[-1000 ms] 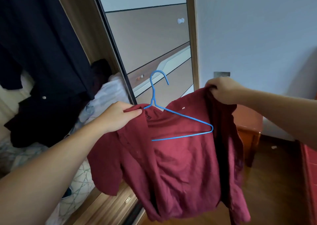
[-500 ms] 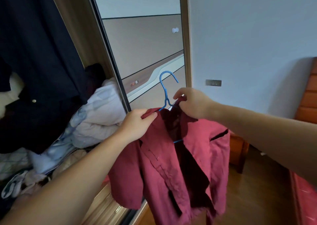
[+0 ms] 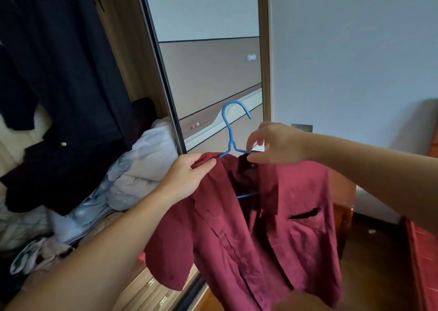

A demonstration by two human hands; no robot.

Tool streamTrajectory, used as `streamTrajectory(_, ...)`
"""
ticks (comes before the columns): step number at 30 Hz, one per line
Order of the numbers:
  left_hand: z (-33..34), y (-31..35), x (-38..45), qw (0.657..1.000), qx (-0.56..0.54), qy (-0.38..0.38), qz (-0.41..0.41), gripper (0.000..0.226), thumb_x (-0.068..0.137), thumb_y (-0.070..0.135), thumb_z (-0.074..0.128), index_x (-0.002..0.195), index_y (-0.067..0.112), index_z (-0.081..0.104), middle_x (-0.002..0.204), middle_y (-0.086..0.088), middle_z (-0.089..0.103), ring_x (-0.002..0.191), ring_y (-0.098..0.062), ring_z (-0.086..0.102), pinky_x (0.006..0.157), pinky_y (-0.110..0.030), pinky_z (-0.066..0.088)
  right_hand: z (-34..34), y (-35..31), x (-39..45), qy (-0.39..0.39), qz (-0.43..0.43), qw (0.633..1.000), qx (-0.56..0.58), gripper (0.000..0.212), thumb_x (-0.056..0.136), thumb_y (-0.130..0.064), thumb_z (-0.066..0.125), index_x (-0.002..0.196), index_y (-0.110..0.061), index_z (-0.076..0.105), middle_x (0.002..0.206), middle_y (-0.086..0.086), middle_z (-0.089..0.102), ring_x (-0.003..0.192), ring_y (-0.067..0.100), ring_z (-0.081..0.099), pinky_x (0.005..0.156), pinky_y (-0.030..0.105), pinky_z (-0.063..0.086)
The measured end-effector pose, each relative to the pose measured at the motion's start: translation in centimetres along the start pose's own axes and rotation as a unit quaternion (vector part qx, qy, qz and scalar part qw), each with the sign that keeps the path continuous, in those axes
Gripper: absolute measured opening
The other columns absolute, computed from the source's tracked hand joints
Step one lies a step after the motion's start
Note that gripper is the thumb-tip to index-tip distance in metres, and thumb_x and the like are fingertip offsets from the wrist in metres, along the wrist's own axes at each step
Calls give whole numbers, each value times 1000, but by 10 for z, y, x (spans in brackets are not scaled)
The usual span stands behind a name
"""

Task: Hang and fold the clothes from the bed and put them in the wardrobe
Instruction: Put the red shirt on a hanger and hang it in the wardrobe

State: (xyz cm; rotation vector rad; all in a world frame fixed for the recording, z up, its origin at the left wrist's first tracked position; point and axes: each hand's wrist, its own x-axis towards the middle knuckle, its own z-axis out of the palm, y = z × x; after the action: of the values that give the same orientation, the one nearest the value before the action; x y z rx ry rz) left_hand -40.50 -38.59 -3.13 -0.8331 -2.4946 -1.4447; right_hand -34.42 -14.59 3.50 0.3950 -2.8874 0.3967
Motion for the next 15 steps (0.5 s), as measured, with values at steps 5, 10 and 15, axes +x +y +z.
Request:
streamTrajectory(5,-5,7,1,1000,0,-6,3,26,86,41,61,95,20,75,92,-6,74,88,-16,70,83,-34,52,0,-28,13,-30,3,990,140,25,86,-39,61,84,-14,67,75,-2,68,67,12,62,65,28,53)
streamTrajectory(10,-20,2,0,994,105,13,4,37,88,44,58,64,16,59,58,7,52,59,-7,48,63,-32,40,-1,-36,15,-68,15,978,195,31,92,-26,52,64,-12,50,58,6,49,51,21,46,51,29,43)
streamTrajectory(15,-48,-8,-3,949,308,60,6,44,92,34,61,50,24,50,54,2,55,61,-18,52,59,-35,41,2,-40,12,14,-3,979,201,13,90,-28,57,86,-20,66,67,-9,61,58,7,55,57,18,43)
